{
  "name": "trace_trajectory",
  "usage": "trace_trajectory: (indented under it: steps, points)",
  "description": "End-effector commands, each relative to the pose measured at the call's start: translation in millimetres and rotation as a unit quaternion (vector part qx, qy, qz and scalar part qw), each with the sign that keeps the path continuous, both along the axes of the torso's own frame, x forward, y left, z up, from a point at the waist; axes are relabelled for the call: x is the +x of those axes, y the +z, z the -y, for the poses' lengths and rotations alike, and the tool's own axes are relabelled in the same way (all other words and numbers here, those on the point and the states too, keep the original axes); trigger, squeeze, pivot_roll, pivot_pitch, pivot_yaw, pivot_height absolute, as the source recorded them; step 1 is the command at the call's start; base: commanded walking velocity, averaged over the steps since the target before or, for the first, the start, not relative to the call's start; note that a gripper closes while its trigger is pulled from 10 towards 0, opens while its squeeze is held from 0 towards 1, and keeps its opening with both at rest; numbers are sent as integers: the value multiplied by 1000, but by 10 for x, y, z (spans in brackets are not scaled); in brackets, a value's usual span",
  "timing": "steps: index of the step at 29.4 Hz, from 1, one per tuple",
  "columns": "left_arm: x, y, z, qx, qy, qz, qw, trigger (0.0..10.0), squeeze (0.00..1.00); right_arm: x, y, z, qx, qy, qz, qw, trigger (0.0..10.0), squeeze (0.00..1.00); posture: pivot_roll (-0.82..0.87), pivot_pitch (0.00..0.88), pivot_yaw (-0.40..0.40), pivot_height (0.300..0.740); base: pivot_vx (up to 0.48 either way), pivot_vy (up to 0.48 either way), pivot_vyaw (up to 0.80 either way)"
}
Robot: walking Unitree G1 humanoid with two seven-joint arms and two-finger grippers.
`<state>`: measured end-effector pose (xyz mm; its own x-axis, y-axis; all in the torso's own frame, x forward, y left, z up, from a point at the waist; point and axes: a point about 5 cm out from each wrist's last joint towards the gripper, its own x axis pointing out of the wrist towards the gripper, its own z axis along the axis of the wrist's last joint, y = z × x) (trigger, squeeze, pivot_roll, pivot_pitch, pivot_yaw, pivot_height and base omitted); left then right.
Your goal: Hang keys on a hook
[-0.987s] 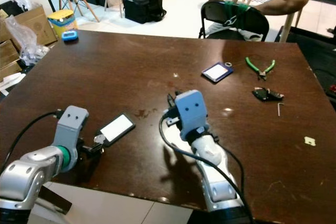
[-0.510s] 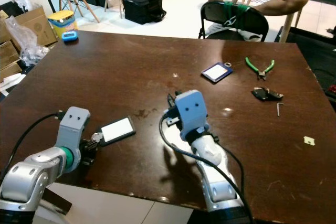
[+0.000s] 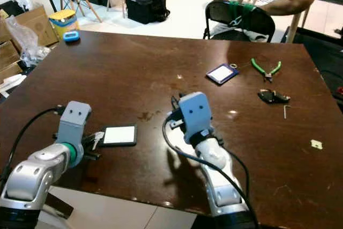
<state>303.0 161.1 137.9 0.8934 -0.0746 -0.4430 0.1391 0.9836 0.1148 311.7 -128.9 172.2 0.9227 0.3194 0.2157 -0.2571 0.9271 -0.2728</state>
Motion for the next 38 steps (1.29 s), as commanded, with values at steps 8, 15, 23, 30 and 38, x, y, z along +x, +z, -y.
trace_trajectory:
  steps: [8,15,23,30,38]
  points:
    - [-45,71,50,15,-35,14,999,10000,1000,7,-38,-38,1,6,-7,1000,10000,0,-113,77,140,740,0,0,0]
    - [51,-44,88,8,-25,-11,1000,10000,1000,5,-44,-59,2,10,-9,1000,10000,0,-116,87,137,740,0,0,0]
    - [130,-92,35,19,-13,-14,1000,10000,1000,-1,-40,-55,2,10,-10,1000,10000,0,-116,90,138,740,0,0,0]
    - [157,-116,-43,30,7,-18,999,10000,0,-7,-39,-56,2,10,-9,1000,10000,0,-118,92,139,740,0,0,0]
    - [118,-210,-124,49,13,-28,998,0,0,-9,-41,-45,1,9,-10,1000,10000,0,-120,92,140,740,0,0,0]
